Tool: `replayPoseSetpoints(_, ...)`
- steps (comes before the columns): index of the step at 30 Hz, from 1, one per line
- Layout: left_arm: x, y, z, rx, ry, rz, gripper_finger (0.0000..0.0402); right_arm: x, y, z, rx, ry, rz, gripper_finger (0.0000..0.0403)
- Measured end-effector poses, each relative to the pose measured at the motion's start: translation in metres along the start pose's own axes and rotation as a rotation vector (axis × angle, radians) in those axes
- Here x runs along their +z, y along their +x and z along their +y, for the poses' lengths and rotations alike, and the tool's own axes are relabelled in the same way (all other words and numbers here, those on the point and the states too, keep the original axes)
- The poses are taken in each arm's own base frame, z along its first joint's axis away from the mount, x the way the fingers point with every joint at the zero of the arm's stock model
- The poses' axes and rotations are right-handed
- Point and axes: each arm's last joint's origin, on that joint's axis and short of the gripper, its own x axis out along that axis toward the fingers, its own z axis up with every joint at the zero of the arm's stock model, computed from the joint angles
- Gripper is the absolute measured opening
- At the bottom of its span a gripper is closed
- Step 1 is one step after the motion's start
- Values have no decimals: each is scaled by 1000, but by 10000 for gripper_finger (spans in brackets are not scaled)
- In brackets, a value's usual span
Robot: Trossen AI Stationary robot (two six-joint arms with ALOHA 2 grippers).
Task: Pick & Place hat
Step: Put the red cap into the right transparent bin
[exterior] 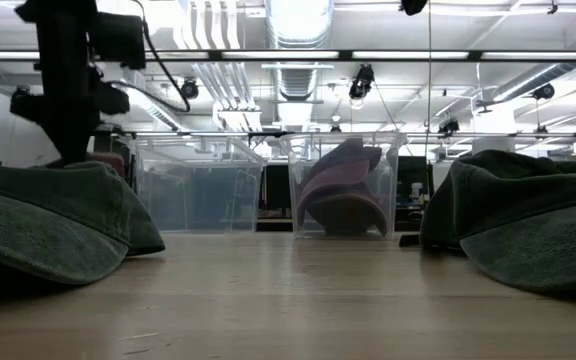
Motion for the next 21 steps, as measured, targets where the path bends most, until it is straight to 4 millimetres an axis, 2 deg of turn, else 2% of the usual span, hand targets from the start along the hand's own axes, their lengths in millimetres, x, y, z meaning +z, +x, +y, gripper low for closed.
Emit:
replayPoseSetpoints(13, 9, -77, 12, 58, -54, -20, 0, 0, 0, 0, 0, -19, 0, 203)
replayPoseSetpoints(21, 13, -106, 17, 38, -85, -73, 0, 0, 0, 0, 0, -23, 0, 203)
